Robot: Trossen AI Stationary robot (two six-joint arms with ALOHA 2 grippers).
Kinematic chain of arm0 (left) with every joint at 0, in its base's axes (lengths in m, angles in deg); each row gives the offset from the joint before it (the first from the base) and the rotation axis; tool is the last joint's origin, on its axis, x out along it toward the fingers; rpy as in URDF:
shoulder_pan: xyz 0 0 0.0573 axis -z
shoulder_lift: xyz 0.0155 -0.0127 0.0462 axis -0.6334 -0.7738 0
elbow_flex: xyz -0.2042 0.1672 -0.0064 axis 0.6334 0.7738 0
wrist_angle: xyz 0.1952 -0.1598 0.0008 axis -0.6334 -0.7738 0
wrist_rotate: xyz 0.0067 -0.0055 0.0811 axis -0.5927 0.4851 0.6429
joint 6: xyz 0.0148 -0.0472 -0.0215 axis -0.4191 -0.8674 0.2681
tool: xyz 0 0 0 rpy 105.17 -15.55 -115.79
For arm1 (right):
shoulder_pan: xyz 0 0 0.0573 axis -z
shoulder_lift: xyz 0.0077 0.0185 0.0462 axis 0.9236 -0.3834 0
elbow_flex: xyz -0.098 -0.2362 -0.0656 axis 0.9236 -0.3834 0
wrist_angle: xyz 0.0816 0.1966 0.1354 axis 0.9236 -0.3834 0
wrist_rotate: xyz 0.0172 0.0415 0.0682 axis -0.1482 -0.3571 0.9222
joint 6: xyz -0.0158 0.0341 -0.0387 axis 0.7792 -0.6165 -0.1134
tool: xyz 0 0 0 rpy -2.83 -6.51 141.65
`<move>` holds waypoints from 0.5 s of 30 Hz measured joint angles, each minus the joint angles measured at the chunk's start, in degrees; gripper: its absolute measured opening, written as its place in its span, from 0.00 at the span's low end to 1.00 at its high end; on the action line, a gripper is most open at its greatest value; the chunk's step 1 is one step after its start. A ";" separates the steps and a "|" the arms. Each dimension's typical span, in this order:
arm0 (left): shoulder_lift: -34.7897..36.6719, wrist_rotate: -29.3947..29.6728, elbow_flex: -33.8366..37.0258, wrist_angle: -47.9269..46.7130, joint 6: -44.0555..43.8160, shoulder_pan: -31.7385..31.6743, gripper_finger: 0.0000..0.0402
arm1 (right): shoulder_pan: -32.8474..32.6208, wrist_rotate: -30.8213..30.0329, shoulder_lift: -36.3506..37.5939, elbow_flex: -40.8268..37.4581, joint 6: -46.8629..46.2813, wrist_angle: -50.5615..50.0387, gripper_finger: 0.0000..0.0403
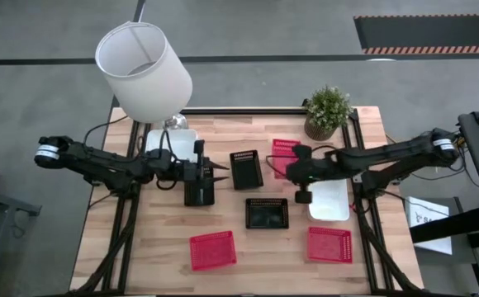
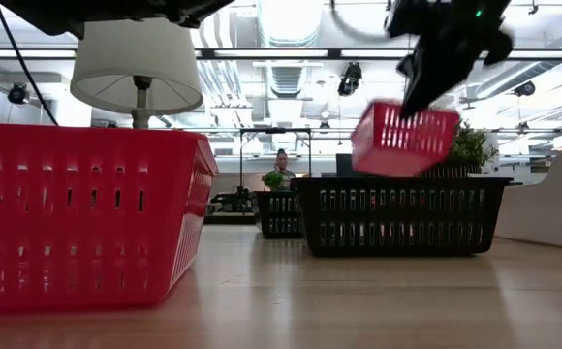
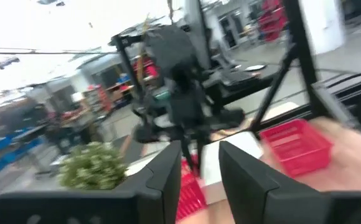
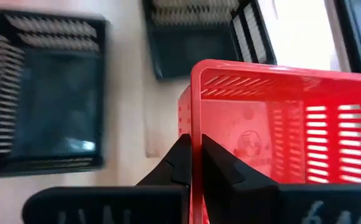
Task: Stack baskets by color
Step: Stack the top red bin on top of the bottom left red bin
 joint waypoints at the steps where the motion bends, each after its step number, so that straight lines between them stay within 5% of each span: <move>1: -0.38 -0.69 0.00 0.59 -0.64 0.13 0.26 | -0.38 1.57 1.50 0.03 1.10 0.46 0.02; 10: -8.05 -6.05 -2.93 9.29 -4.77 0.25 0.40 | -1.08 26.33 6.44 -2.00 9.44 13.91 0.02; 15: -14.86 -15.57 -8.82 9.01 -4.80 0.27 0.40 | -1.03 30.41 3.31 -2.01 13.82 17.47 0.02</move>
